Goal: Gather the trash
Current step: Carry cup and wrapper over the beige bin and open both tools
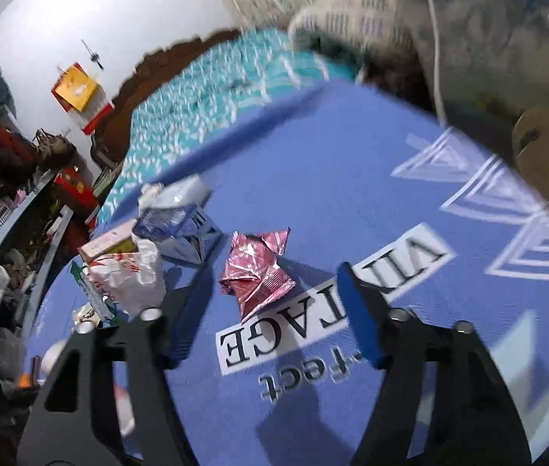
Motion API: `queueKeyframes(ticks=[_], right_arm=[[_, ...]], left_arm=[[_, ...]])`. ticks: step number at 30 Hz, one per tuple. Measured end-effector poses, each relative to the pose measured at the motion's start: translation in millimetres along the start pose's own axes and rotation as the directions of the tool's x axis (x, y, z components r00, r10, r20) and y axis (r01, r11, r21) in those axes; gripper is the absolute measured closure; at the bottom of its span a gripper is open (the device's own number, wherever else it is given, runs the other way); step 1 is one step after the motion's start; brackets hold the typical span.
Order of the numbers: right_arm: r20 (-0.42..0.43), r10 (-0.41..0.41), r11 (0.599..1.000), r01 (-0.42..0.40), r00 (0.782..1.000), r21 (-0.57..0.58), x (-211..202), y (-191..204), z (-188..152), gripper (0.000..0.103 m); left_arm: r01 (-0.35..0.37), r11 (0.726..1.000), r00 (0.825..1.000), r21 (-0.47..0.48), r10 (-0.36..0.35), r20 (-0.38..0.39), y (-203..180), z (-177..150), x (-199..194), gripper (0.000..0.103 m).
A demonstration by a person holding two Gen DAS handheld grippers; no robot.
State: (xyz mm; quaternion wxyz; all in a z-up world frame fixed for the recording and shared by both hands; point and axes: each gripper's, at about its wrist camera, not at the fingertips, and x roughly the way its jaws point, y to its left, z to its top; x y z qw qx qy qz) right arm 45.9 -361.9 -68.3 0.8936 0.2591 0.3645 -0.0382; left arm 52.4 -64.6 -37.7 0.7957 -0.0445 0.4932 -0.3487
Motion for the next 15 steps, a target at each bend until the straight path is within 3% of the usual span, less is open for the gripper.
queueKeyframes(ticks=[2,6,13,15], right_arm=[[-0.055,0.034,0.999,-0.033,0.998,0.030,17.8,0.9,-1.7,0.055],[-0.116,0.063,0.998,-0.066,0.991,-0.021,35.2,19.6,-10.0,0.086],[-0.053,0.095,0.995,-0.095,0.994,0.003,-0.5,17.0,-30.4,0.090],[-0.044,0.122,0.992,-0.121,0.992,0.022,-13.2,12.5,-38.2,0.090]], left_arm=[[-0.001,1.000,1.000,-0.002,0.001,0.004,-0.3,-0.6,0.7,0.080],[-0.003,1.000,1.000,0.006,0.003,0.006,-4.9,2.2,5.2,0.079],[-0.005,1.000,1.000,0.024,0.004,0.007,-13.7,16.5,17.9,0.075],[0.000,1.000,1.000,0.026,0.000,-0.007,-15.6,20.0,24.7,0.065]])
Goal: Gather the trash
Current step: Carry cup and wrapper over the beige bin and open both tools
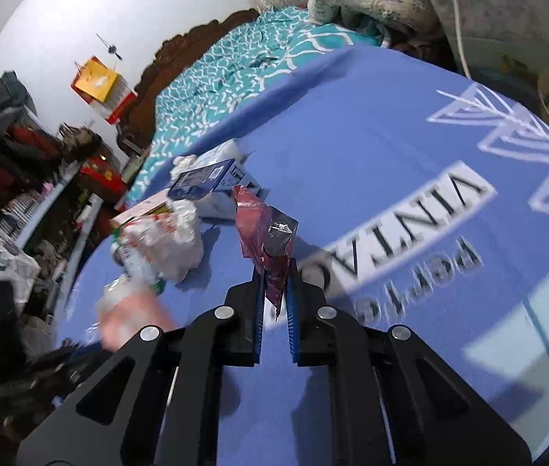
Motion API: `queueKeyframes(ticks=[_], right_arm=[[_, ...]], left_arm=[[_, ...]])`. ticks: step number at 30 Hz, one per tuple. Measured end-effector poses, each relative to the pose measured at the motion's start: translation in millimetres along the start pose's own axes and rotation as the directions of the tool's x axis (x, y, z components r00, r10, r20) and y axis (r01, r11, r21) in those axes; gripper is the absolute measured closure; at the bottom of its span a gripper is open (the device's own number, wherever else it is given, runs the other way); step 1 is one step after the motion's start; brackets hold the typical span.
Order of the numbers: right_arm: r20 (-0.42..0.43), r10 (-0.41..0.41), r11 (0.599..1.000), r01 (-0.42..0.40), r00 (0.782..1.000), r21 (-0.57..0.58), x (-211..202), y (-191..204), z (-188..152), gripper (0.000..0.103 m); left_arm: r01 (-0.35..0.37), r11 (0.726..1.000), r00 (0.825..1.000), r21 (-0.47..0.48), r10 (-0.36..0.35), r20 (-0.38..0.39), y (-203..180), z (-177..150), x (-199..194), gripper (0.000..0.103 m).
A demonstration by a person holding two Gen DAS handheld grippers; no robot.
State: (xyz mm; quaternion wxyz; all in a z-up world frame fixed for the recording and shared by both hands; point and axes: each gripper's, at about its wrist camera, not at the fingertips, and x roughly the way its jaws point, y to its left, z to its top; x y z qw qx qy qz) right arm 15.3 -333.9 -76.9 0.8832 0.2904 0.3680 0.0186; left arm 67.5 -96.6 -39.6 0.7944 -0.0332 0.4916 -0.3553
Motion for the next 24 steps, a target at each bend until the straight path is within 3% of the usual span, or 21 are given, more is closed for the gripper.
queueKeyframes(ticks=[1,5,7,13,19,24], right_arm=[[0.001,0.014,1.000,-0.014,1.000,0.008,-5.8,-0.9,-5.5,0.090],[-0.005,0.036,0.999,-0.036,0.999,0.033,-15.5,-5.4,-18.2,0.090],[0.000,0.035,0.999,-0.035,0.999,0.032,-18.0,-7.3,-17.9,0.090],[0.049,0.014,0.999,-0.016,0.999,0.040,-34.5,-18.7,-12.7,0.090],[0.139,-0.052,0.996,0.042,0.989,0.078,-70.0,-53.9,1.8,0.090],[0.226,-0.165,0.978,0.129,0.960,0.165,-119.4,-112.7,19.6,0.090]], left_arm=[[0.006,1.000,1.000,-0.003,-0.007,-0.013,-1.0,1.2,5.2,0.060],[0.010,1.000,0.998,-0.006,-0.011,-0.054,-5.7,3.1,28.7,0.061],[0.011,1.000,0.997,-0.028,-0.013,-0.070,-4.1,4.3,37.9,0.074],[0.032,0.998,0.997,-0.059,-0.036,-0.064,-7.1,10.5,32.1,0.083],[0.080,0.997,0.995,0.016,-0.079,-0.059,-51.5,33.8,35.7,0.083],[0.118,0.985,0.990,0.123,-0.107,-0.093,-118.3,64.0,71.5,0.083]])
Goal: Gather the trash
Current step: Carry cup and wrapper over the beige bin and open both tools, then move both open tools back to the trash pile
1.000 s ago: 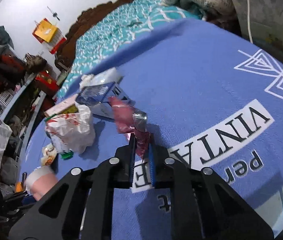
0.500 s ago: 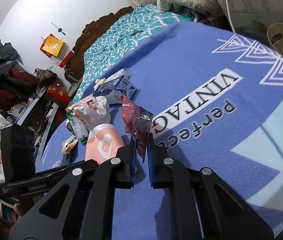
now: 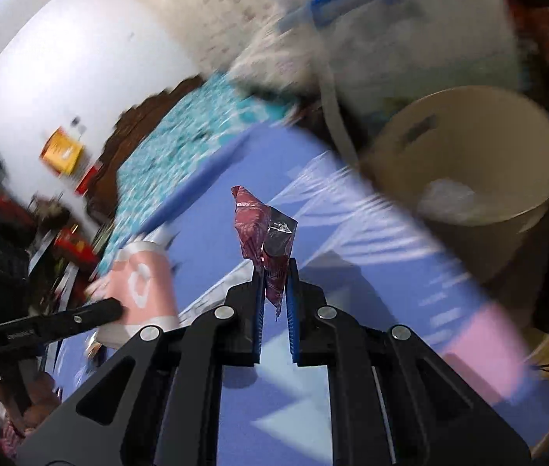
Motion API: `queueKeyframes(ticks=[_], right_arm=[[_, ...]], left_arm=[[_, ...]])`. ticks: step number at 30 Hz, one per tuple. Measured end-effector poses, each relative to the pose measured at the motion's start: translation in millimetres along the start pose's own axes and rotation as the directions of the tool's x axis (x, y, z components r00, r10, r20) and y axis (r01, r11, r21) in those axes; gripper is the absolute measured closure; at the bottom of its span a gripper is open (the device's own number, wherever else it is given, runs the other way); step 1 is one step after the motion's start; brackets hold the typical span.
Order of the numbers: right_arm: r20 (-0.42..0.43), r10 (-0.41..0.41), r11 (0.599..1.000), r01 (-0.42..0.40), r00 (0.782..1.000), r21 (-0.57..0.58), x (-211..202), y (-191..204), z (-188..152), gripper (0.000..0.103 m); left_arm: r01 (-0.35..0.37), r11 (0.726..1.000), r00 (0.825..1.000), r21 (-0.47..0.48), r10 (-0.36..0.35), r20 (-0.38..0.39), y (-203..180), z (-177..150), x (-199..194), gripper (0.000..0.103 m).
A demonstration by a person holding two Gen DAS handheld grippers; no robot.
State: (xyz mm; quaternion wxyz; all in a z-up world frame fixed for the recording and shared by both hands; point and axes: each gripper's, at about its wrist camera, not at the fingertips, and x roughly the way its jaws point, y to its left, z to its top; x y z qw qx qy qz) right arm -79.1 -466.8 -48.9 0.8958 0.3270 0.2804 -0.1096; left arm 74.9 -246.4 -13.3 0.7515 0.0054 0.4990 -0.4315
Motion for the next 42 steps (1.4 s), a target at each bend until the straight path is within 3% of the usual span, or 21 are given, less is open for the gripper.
queueKeyframes(ticks=[7,12,14,16,17,18,19,20,21,24,29,32,37,42], right_arm=[[0.065,-0.155,0.984,0.148,0.986,0.096,-28.4,-84.3,47.3,0.090],[0.053,-0.198,0.973,0.190,0.979,0.128,-25.5,-117.1,60.1,0.087],[0.051,-0.206,0.969,0.197,0.977,0.146,-24.3,-130.8,62.1,0.086],[0.049,-0.209,0.965,0.198,0.977,0.169,-21.4,-136.0,62.7,0.086],[0.051,-0.212,0.963,0.200,0.976,0.179,-21.0,-136.4,61.2,0.083],[0.054,-0.213,0.962,0.200,0.976,0.184,-20.0,-138.7,62.0,0.066],[0.055,-0.213,0.962,0.200,0.975,0.187,-18.4,-139.4,63.2,0.036],[0.067,-0.215,0.961,0.199,0.974,0.191,-19.5,-138.1,64.1,0.028],[0.102,-0.220,0.962,0.199,0.970,0.187,-24.6,-136.5,64.0,0.028],[0.150,-0.245,0.962,0.220,0.958,0.163,-34.7,-132.7,66.7,0.028],[0.221,-0.207,0.970,0.171,0.953,0.171,-46.8,-107.4,61.8,0.030],[0.235,-0.166,0.983,0.142,0.958,0.114,-42.6,-74.7,58.7,0.040],[0.118,0.015,1.000,-0.018,0.993,0.020,-7.2,-13.3,46.2,0.061],[-0.051,0.136,0.985,-0.140,0.989,-0.097,41.0,67.3,12.4,0.060]], left_arm=[[0.023,0.988,0.999,0.151,-0.015,-0.053,-91.1,66.4,80.0,0.083],[0.010,0.975,0.998,0.222,0.005,-0.066,-137.9,98.6,129.2,0.082],[0.011,0.975,0.997,0.224,0.006,-0.073,-148.0,105.9,144.1,0.077],[-0.018,0.978,0.997,0.210,0.034,-0.071,-155.5,111.7,159.7,0.067],[-0.034,0.980,0.996,0.194,0.049,-0.072,-156.9,114.0,166.2,0.061],[-0.038,0.983,0.996,0.182,0.053,-0.076,-157.0,115.4,171.1,0.053],[-0.041,0.983,0.995,0.177,0.055,-0.077,-156.6,115.4,173.1,0.053],[-0.043,0.984,0.995,0.174,0.058,-0.081,-156.8,115.4,174.1,0.053],[-0.035,0.985,0.995,0.169,0.051,-0.086,-155.4,114.1,173.1,0.053],[-0.015,0.986,0.997,0.166,0.028,-0.076,-150.0,109.5,160.3,0.053],[0.016,0.983,0.999,0.182,-0.009,-0.037,-131.7,83.1,119.2,0.053],[0.006,0.979,1.000,0.202,-0.005,-0.005,-110.3,56.6,84.6,0.053],[-0.011,0.986,0.999,0.165,0.005,0.035,-49.3,10.7,20.1,0.053],[-0.101,0.994,0.991,0.044,0.097,0.091,36.4,-44.1,-54.7,0.053]])
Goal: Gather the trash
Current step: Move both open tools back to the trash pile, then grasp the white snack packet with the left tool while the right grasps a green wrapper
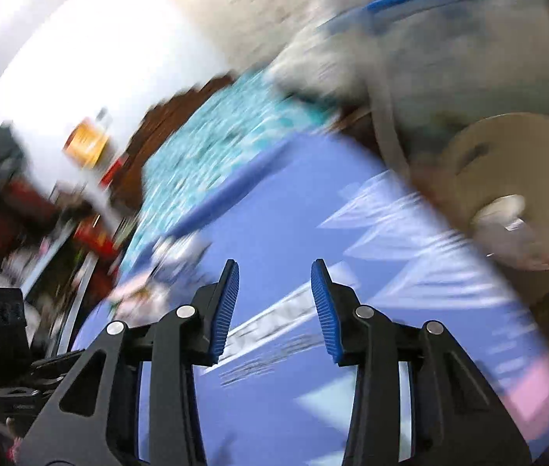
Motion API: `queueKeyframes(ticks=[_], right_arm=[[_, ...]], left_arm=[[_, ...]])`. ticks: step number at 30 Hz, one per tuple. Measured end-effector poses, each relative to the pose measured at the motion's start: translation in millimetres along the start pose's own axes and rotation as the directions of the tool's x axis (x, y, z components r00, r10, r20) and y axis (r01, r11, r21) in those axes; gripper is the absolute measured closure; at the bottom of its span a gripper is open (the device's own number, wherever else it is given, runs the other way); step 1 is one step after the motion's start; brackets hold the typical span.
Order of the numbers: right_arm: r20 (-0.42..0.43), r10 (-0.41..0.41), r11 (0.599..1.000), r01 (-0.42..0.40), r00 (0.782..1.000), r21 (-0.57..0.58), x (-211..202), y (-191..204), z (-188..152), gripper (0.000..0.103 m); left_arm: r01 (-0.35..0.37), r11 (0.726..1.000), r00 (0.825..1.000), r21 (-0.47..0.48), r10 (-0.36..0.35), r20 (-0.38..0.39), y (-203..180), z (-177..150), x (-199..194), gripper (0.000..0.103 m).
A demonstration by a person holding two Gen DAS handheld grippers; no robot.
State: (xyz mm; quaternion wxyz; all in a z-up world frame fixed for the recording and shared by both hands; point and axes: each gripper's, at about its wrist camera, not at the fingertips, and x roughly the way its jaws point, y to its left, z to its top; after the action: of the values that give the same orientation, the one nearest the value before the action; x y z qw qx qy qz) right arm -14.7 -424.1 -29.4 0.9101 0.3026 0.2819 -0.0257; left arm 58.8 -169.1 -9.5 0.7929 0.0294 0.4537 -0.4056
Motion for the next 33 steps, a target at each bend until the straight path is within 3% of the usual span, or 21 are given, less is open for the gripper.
queueKeyframes(ticks=[2,5,8,10,14,15,16,20,23,24,25,26,27,29,30,33], right_arm=[[-0.076,0.065,0.996,-0.069,0.995,-0.060,26.0,40.7,-14.1,0.060],[-0.188,0.151,0.967,-0.185,0.970,-0.177,55.2,104.5,-39.4,0.060],[-0.308,0.187,0.907,-0.284,0.933,-0.310,85.7,172.3,-70.2,0.060],[-0.360,0.172,0.876,-0.310,0.917,-0.370,105.4,204.4,-86.4,0.060],[-0.404,0.077,0.873,-0.258,0.912,-0.414,151.6,229.3,-99.5,0.059],[-0.397,0.052,0.879,-0.230,0.916,-0.417,160.3,228.2,-99.7,0.056],[-0.389,0.032,0.884,-0.207,0.921,-0.418,163.6,224.0,-99.5,0.046],[-0.367,-0.009,0.901,-0.151,0.930,-0.406,182.9,210.8,-91.2,0.041],[-0.362,-0.038,0.892,-0.131,0.931,-0.431,197.7,216.9,-93.6,0.031],[-0.363,-0.043,0.890,-0.130,0.931,-0.437,201.3,220.5,-95.9,0.033],[-0.373,-0.043,0.888,-0.136,0.927,-0.440,206.0,223.2,-98.0,0.056],[-0.392,-0.039,0.887,-0.148,0.919,-0.436,209.2,226.6,-101.0,0.071],[-0.430,-0.020,0.897,-0.173,0.902,-0.406,211.0,226.4,-103.3,0.073],[-0.418,0.024,0.907,-0.196,0.908,-0.373,194.8,225.8,-107.8,0.079],[-0.407,0.049,0.905,-0.213,0.912,-0.369,181.6,225.3,-110.3,0.088],[-0.384,0.114,0.910,-0.252,0.916,-0.330,140.3,215.7,-116.8,0.091]], left_arm=[[-0.065,0.994,0.998,-0.090,0.067,0.018,45.6,-23.4,-30.7,0.053],[-0.124,0.956,0.990,-0.265,0.138,0.037,109.4,-52.1,-70.7,0.054],[-0.132,0.896,0.984,-0.424,0.171,0.054,165.6,-74.8,-96.5,0.055],[-0.111,0.868,0.986,-0.484,0.156,0.055,188.2,-80.6,-99.0,0.055],[-0.085,0.848,0.990,-0.523,0.132,0.054,208.9,-80.4,-84.4,0.055],[-0.064,0.841,0.993,-0.538,0.106,0.049,214.1,-78.7,-76.7,0.055],[-0.045,0.834,0.995,-0.550,0.086,0.049,218.2,-80.5,-73.6,0.053],[-0.021,0.835,0.994,-0.550,0.079,0.081,224.4,-69.7,-66.5,0.051],[-0.024,0.832,0.992,-0.555,0.087,0.088,228.8,-65.8,-62.0,0.053],[-0.041,0.832,0.991,-0.553,0.103,0.081,227.7,-64.0,-60.1,0.061],[-0.058,0.831,0.992,-0.554,0.109,0.060,227.8,-63.5,-55.5,0.084],[-0.052,0.827,0.994,-0.559,0.098,0.054,228.5,-64.2,-52.7,0.084],[-0.046,0.820,0.993,-0.570,0.100,0.063,228.3,-65.6,-54.6,0.085],[-0.054,0.819,0.993,-0.571,0.107,0.059,226.1,-69.6,-59.7,0.087],[-0.052,0.818,0.993,-0.573,0.106,0.060,223.8,-73.8,-65.0,0.098],[0.007,0.818,0.995,-0.575,0.054,0.088,216.5,-88.3,-79.0,0.102]])
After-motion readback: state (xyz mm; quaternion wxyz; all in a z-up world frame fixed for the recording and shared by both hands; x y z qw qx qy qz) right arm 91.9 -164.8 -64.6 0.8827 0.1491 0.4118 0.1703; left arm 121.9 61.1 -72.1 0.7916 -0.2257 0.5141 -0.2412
